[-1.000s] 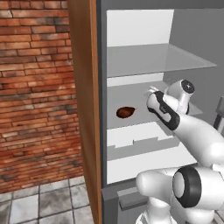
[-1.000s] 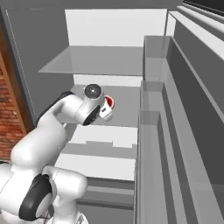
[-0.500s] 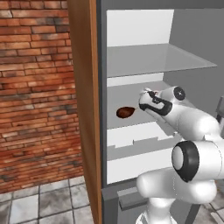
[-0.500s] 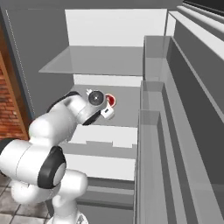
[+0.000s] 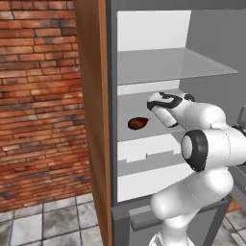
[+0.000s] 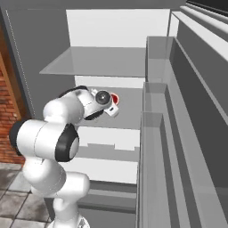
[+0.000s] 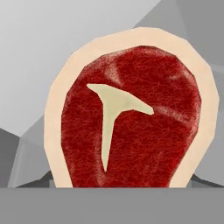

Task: Place the steak on the counter behind the older steak on the same shelf of the fridge to maintain FIFO order. Close the fridge door when finished.

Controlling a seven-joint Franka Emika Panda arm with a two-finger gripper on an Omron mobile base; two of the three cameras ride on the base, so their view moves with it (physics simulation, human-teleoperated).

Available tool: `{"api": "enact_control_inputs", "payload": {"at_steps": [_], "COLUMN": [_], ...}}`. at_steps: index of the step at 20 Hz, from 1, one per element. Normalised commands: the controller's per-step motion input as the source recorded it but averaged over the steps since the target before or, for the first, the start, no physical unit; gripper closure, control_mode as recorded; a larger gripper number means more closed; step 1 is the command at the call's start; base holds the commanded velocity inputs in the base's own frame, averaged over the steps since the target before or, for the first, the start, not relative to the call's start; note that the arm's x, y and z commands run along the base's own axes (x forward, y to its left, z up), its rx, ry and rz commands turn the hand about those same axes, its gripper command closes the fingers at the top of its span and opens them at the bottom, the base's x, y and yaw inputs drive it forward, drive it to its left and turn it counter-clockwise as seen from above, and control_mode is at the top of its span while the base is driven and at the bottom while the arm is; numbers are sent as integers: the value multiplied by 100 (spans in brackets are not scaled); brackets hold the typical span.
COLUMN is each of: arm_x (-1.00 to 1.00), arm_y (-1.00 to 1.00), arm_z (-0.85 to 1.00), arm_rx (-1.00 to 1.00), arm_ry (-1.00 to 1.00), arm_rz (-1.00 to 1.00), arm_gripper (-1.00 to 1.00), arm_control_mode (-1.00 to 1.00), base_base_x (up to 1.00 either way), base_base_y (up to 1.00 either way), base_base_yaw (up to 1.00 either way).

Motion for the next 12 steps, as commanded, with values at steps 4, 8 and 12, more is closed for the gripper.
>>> {"api": "enact_control_inputs", "payload": {"at_steps": [4, 8, 12], "arm_x": [37, 23, 29], "arm_y": [-2, 0, 0], "arm_z": [0, 0, 0], "arm_rx": [0, 0, 0], "arm_ry": [0, 0, 0], "arm_rz": [4, 4, 5], "arm_gripper": [100, 100, 100], "arm_control_mode": [-100, -100, -100], "base_base_x": [0, 0, 0], "base_base_y": [0, 0, 0], "base_base_yaw": [0, 0, 0]}}
